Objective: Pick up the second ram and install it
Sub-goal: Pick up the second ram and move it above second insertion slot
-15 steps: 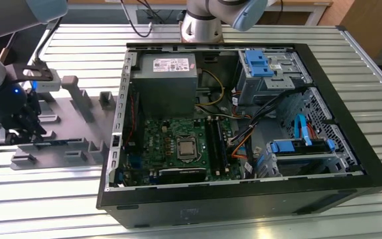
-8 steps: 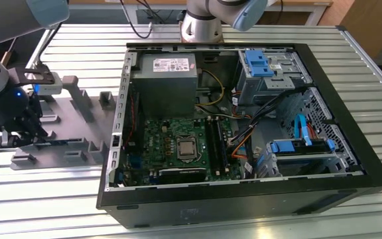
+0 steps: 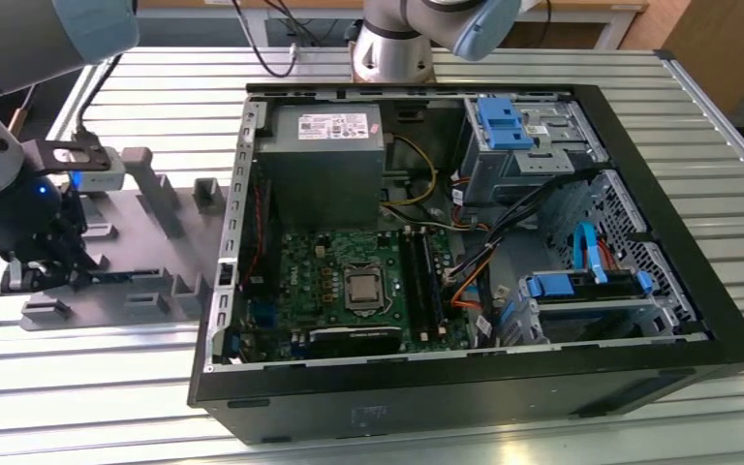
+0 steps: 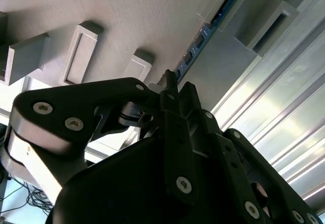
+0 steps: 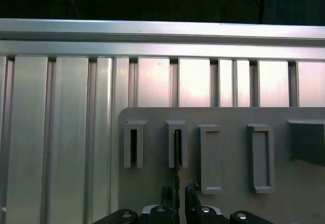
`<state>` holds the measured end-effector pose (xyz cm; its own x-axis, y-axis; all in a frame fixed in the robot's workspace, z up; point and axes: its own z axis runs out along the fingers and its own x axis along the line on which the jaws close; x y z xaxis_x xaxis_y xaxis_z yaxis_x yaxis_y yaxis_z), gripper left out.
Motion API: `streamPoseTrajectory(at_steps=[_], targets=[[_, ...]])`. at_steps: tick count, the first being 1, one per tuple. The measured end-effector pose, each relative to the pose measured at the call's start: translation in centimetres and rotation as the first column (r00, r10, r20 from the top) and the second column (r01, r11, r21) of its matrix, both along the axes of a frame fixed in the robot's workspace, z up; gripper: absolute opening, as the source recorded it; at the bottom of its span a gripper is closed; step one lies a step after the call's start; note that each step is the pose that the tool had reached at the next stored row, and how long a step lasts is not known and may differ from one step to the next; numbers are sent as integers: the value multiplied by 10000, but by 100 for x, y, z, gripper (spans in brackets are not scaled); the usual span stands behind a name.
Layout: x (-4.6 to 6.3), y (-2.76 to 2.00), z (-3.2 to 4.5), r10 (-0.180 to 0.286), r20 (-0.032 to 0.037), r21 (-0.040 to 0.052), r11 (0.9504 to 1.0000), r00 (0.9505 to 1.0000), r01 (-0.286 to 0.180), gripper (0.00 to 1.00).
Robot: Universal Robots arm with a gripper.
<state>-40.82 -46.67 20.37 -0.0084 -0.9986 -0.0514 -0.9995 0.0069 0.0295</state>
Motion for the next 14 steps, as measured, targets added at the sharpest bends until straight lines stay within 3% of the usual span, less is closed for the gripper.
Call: streamPoseTrajectory(at_steps=[14], targets=[[43, 0, -97, 0, 19, 0, 10000, 10000, 0, 24]])
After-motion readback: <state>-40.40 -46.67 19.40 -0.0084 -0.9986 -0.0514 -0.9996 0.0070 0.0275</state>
